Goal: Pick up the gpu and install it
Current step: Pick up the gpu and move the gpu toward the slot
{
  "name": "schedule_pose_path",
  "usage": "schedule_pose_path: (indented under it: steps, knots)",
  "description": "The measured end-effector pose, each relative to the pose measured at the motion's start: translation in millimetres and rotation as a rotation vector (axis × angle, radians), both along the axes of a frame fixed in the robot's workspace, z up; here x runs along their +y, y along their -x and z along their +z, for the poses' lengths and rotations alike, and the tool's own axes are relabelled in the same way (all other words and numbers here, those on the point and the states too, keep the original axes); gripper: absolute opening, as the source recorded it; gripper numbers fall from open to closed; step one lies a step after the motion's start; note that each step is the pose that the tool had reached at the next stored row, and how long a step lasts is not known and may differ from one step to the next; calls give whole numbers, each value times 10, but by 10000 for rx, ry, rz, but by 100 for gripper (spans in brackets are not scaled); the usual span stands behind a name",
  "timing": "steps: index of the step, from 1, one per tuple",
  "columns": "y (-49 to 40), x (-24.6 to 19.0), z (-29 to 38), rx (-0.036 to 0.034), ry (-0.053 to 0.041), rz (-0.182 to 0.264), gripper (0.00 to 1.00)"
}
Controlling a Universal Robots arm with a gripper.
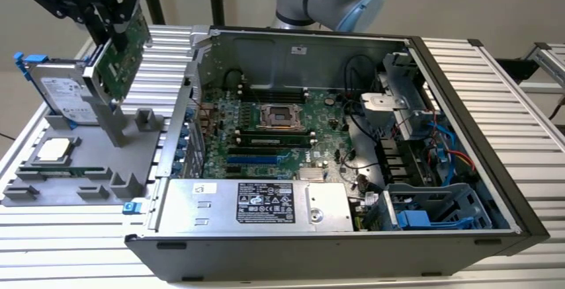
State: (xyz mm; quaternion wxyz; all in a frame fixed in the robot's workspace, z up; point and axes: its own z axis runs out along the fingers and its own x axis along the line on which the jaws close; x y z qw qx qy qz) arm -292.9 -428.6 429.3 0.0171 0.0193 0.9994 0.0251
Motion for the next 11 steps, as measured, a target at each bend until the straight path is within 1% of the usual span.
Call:
schedule_pose_path:
  steps: [11]
  knots:
    - [-37,0,0,0,0,0,0]
